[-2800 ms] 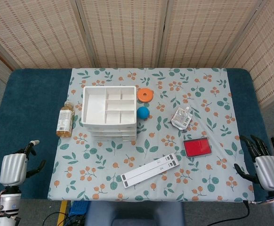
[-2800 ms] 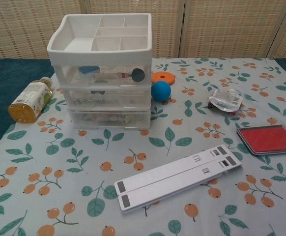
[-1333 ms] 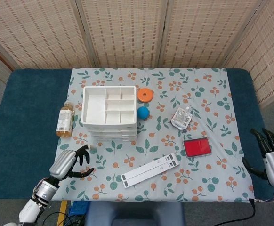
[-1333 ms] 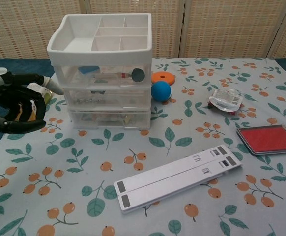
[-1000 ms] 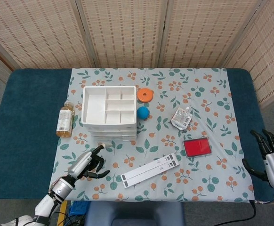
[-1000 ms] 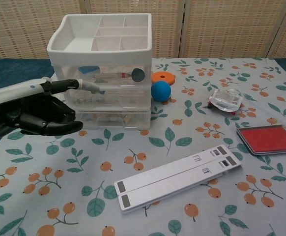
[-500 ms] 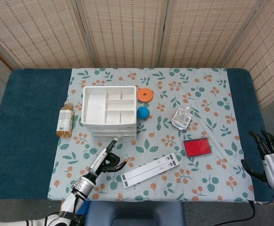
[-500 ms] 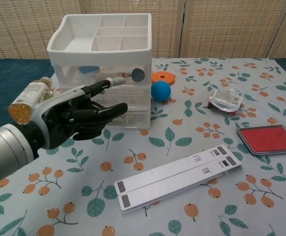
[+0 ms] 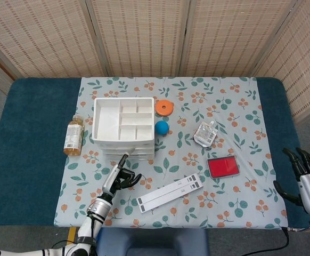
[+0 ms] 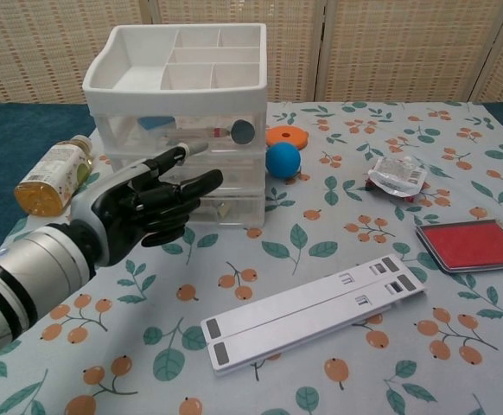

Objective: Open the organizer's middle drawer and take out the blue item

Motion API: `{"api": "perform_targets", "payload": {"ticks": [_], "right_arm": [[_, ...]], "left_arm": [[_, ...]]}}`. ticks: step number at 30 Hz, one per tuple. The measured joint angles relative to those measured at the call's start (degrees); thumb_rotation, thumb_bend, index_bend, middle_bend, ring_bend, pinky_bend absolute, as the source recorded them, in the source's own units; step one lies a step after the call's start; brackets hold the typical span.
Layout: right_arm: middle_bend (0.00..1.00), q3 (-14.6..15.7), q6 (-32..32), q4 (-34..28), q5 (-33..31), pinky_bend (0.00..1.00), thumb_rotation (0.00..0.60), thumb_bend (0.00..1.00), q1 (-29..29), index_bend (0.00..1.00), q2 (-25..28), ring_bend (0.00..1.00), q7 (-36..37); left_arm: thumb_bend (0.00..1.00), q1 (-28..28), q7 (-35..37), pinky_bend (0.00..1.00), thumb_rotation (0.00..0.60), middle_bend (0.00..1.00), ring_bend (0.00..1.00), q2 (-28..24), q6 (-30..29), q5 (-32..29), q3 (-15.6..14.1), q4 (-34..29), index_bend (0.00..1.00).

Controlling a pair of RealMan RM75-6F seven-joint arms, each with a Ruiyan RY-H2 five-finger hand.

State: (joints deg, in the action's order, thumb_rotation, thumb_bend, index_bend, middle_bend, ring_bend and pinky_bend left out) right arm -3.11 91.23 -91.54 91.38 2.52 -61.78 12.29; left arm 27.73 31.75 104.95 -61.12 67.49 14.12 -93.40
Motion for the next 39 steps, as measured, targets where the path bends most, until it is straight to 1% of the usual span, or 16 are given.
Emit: {"api": "perform_targets", "payload": {"ticks": [6, 15, 21, 39], "right_arm": [[0.14, -0.03, 0.02, -0.03, -0.03, 0.04, 0.600, 0.33, -0.06, 0.00, -0.16, 0.02, -0.08], [0.14, 0.05, 0.24, -0.23, 0.12, 0.04, 0.600, 0.33, -0.26, 0.00, -0.36, 0.02, -0.39], [0.14, 0.09, 0.49, -0.28, -0.06, 0.04, 0.600, 0.33, -0.58, 0.00, -0.26, 0.02, -0.40], [0.14, 0.08, 0.54, -0.26, -0.56, 0.04, 0.600, 0.33, -1.10, 0.00, -0.27, 0.02, -0.32]], "left_arm": [[0.29, -0.80, 1.15, 1.00, 0.600, 0.95, 1.00, -0.05, -0.17, -0.47, 0.45, 0.26, 0.06], [0.29, -0.81, 6.09, 1.00, 0.600, 0.95, 1.00, 1.07, 0.89, -0.13, 2.25, 1.27, 0.06], [0.29, -0.71, 9.31, 1.00, 0.600, 0.95, 1.00, 2.07, 1.49, 0.50, 3.15, 2.14, 0.08], [0.29, 0.47, 18.10, 1.00, 0.600, 0.95, 1.00, 2.50, 7.47, -1.83, 6.75, 2.78, 0.13]]}}
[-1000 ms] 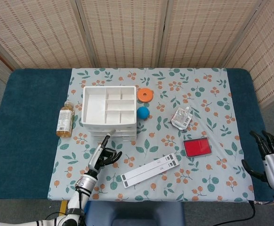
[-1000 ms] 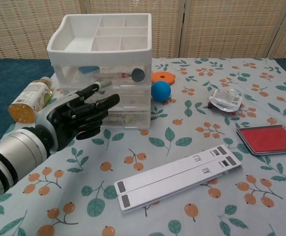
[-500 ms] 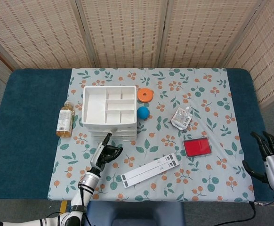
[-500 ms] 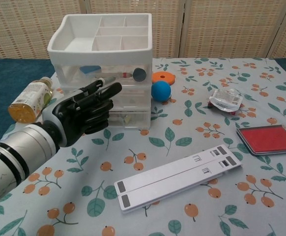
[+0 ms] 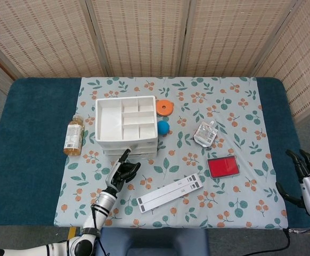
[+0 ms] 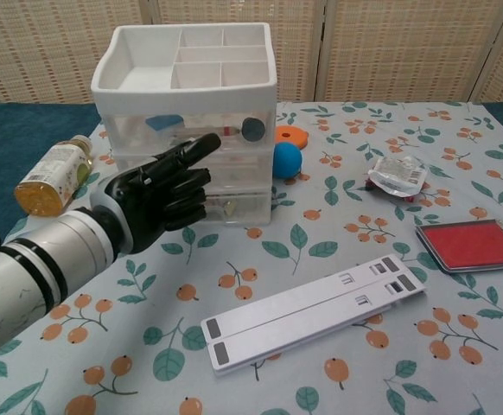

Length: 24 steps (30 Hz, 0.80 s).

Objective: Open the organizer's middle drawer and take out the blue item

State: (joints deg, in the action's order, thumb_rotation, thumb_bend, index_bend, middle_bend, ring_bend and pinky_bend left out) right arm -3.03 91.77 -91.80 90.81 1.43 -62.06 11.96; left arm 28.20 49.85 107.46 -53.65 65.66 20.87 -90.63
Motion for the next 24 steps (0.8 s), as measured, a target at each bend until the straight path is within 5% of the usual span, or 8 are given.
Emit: {"api": "perform_targets", "payload": {"ticks": [24], "right_arm": [[0.14, -0.04, -0.05, -0.18, -0.10, 0.04, 0.600, 0.33, -0.32, 0.00, 0.01, 0.03, -0.19]], "left_arm": [[0.30, 0.50, 1.57, 1.00, 0.600, 0.95, 1.00, -0.60, 2.67, -1.63, 1.49, 1.06, 0.29]]}}
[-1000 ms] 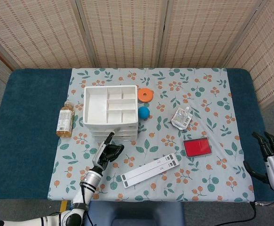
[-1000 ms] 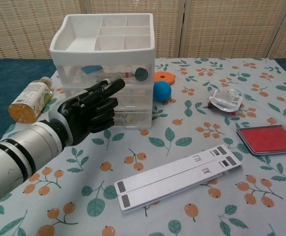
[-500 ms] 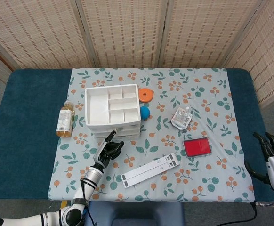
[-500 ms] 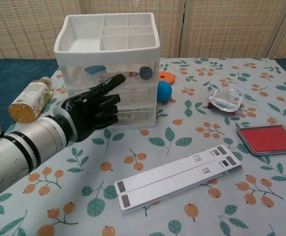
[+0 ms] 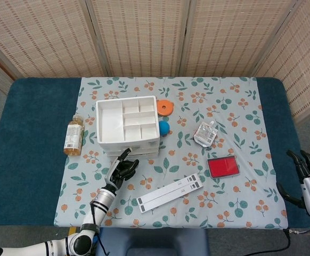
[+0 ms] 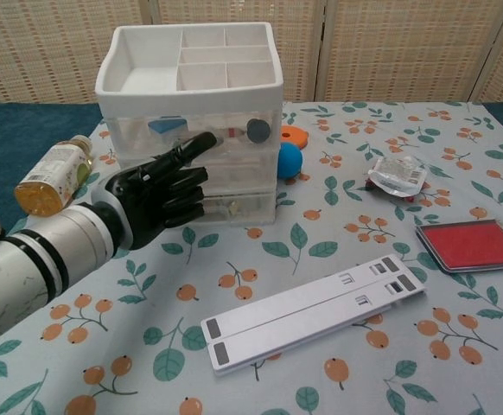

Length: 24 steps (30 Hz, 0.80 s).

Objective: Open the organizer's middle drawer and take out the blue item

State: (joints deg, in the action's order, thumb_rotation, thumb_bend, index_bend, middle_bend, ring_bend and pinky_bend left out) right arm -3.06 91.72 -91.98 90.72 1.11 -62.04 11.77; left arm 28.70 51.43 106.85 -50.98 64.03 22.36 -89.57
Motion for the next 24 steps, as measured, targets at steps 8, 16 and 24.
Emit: {"api": "perform_targets", "payload": {"ticks": [8, 16, 24], "right_arm": [[0.14, 0.02, -0.06, 0.03, 0.13, 0.04, 0.600, 0.33, 0.01, 0.00, -0.20, 0.03, 0.03], [0.14, -0.07, -0.18, 0.28, 0.12, 0.04, 0.600, 0.33, 0.09, 0.00, -0.31, 0.03, 0.30], [0.14, -0.18, 0.34, 0.11, 0.69, 0.04, 0.600, 0.33, 0.13, 0.00, -0.08, 0.03, 0.12]], "left_arm": [[0.30, -0.94, 0.70, 1.00, 0.600, 0.95, 1.00, -0.35, -0.49, 1.10, -1.05, -0.89, 0.30], [0.30, -2.11, 1.14, 1.00, 0.600, 0.95, 1.00, -0.66, -1.30, 2.59, -2.90, -2.09, 0.31], [0.30, -3.16, -0.72, 1.00, 0.600, 0.94, 1.00, -2.16, -2.02, 3.30, -4.66, -3.67, 0.03]]}}
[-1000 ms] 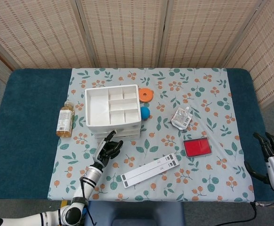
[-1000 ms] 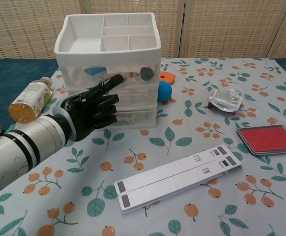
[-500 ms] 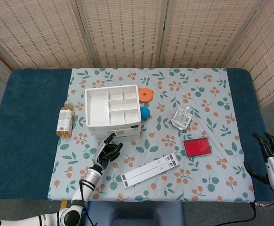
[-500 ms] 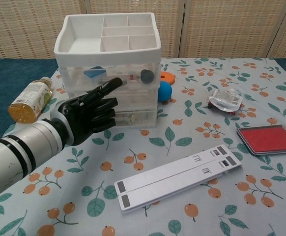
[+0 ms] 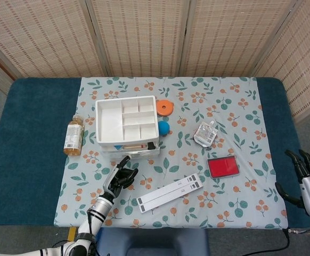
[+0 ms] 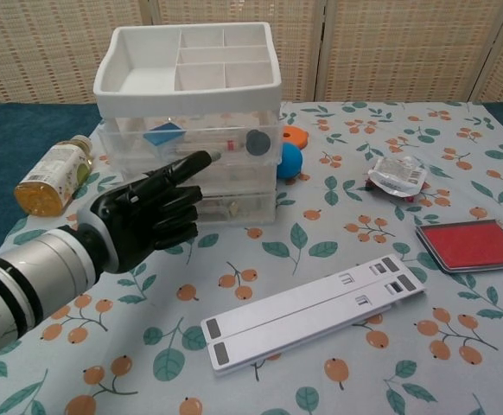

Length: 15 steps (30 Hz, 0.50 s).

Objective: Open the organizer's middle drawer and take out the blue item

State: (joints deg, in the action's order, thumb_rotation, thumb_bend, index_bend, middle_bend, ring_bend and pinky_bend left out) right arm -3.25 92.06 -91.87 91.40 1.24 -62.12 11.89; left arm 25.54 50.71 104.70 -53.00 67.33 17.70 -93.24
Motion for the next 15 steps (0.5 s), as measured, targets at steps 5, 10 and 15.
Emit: {"api": "perform_targets", "payload": {"ticks": [5, 10, 15], "right_arm": [[0.14, 0.03, 0.38, -0.18, 0.25, 0.04, 0.600, 0.33, -0.16, 0.00, 0.14, 0.03, -0.21], [0.14, -0.05, 0.80, -0.39, 0.47, 0.04, 0.600, 0.33, -0.25, 0.00, 0.40, 0.03, -0.51], [0.14, -0.09, 0.86, -0.62, 0.71, 0.04, 0.600, 0.33, -0.21, 0.00, 0.95, 0.03, -1.02]], "left_arm": [[0.30, -0.38, -4.76, 1.00, 0.600, 0.92, 1.00, -3.10, 0.04, -0.14, -1.49, -2.36, 0.00], [0.30, -0.89, -10.91, 1.00, 0.600, 0.92, 1.00, -7.71, -0.02, -0.09, -3.63, -5.50, 0.00], [0.30, -1.34, -18.08, 1.00, 0.600, 0.89, 1.00, -11.20, -1.06, -0.27, -5.40, -7.83, 0.17]]}}
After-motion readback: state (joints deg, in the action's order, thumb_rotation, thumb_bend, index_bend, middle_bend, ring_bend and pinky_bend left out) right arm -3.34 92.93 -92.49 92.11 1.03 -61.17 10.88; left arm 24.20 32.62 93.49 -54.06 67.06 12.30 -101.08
